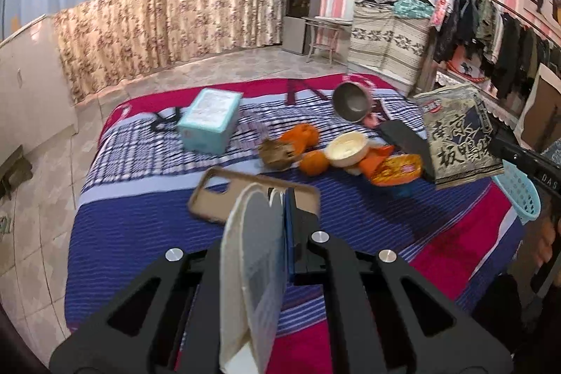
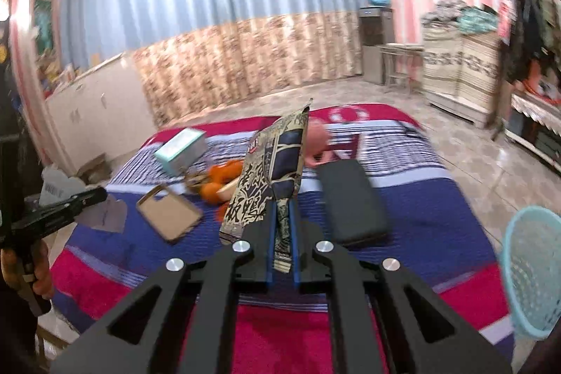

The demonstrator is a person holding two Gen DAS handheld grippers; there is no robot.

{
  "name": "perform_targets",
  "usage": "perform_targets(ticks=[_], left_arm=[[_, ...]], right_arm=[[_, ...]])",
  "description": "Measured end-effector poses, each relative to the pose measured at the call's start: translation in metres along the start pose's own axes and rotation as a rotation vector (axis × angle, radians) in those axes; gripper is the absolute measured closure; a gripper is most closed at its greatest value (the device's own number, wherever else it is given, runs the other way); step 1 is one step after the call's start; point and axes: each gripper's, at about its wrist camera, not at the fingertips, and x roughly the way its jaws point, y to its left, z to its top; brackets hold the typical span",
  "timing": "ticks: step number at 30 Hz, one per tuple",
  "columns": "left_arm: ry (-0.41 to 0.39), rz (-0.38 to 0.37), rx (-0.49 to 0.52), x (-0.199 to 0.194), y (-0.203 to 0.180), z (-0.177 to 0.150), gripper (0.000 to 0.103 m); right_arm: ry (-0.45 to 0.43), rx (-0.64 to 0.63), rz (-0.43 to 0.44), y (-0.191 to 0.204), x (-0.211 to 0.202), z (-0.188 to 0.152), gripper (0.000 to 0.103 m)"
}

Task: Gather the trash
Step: 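Carry both items to the blue wastebasket and release them inside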

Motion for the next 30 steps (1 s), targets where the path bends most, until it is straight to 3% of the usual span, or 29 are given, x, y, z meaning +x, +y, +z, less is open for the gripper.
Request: perform_targets(ticks=[13,18,24,30], left_arm=[[-0.026,-0.115,0.095,0.037,-0.123,0.050,0.100],[-0.041,-0.171,0.160,0.049,-0.183,0.058,0.100],[-0.027,-0.265,0.209,0.067,-0.255,0.062,0.100],[0.000,-0.349,0.267,0.081,-0.323,0.060,0.100]], right_arm=[[-0.039,0.182,-0.234,-0.153,-0.049,-0.018,0.095],[-0.051,0.251,-0.370,-0.208,-0.071,-0.035,0.095],[-0.055,0.304,-0.535,-0.254,-0.094,-0.051,0.095],[-0.068,0.378,-0.576,-0.282,-0.110,-0.062,0.095]])
